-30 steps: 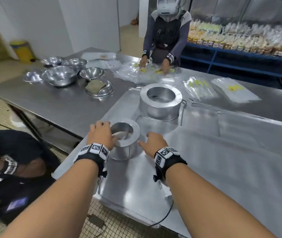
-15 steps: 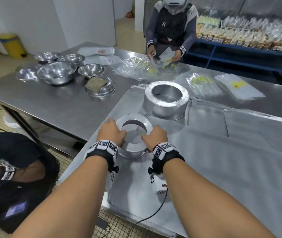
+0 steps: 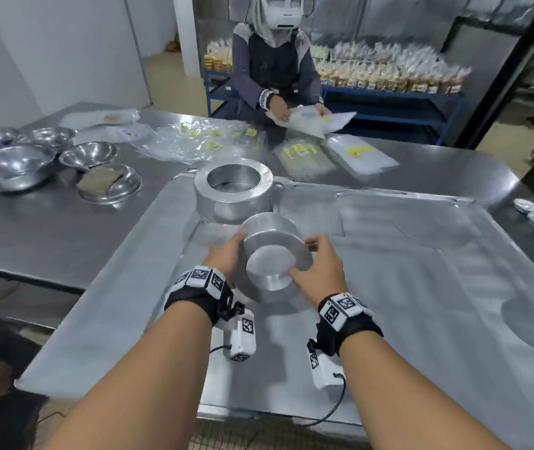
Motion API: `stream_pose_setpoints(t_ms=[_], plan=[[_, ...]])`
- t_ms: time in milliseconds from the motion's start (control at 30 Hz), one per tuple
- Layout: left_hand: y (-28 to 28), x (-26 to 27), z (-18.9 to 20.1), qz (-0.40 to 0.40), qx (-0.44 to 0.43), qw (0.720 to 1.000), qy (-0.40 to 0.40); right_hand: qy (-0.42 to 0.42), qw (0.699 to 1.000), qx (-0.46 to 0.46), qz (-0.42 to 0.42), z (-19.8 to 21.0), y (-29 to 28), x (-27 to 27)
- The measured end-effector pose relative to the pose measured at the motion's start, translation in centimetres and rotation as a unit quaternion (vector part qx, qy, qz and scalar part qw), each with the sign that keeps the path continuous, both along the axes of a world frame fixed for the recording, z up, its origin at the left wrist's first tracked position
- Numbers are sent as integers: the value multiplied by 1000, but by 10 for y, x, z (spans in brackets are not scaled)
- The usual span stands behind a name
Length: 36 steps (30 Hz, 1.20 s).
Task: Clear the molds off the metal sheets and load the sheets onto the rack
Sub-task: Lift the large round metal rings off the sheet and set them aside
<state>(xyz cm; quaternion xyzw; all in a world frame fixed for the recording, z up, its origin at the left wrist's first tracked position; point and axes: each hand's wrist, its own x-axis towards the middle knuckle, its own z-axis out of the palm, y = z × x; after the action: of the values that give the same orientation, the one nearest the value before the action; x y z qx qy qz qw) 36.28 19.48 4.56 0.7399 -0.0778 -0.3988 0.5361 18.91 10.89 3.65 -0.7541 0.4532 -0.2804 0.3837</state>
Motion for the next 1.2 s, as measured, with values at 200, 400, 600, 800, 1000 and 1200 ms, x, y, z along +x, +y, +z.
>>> stream_pose_setpoints(t_ms=[200, 400, 600, 800, 1000, 1200], plan=[[-35, -105, 4, -95, -83, 989, 76, -52, 996, 67, 6, -8, -38, -104], [-68, -185, -1, -132, -171, 973, 79, -179, 967, 169, -61, -6, -73, -192], [-97, -251, 4, -145, -205, 966, 65, -195, 962, 182, -53, -9, -105, -255], [-123, -315, -4, -143, -214, 966, 19, -167, 977, 103, -85, -25, -119, -318], [-130, -350, -30, -124, -220, 968, -7, -167, 973, 149, -61, -36, -122, -359], [-137, -352, -51, -128, -199, 971, -26, -112, 979, 147, -80, -57, -132, -370]])
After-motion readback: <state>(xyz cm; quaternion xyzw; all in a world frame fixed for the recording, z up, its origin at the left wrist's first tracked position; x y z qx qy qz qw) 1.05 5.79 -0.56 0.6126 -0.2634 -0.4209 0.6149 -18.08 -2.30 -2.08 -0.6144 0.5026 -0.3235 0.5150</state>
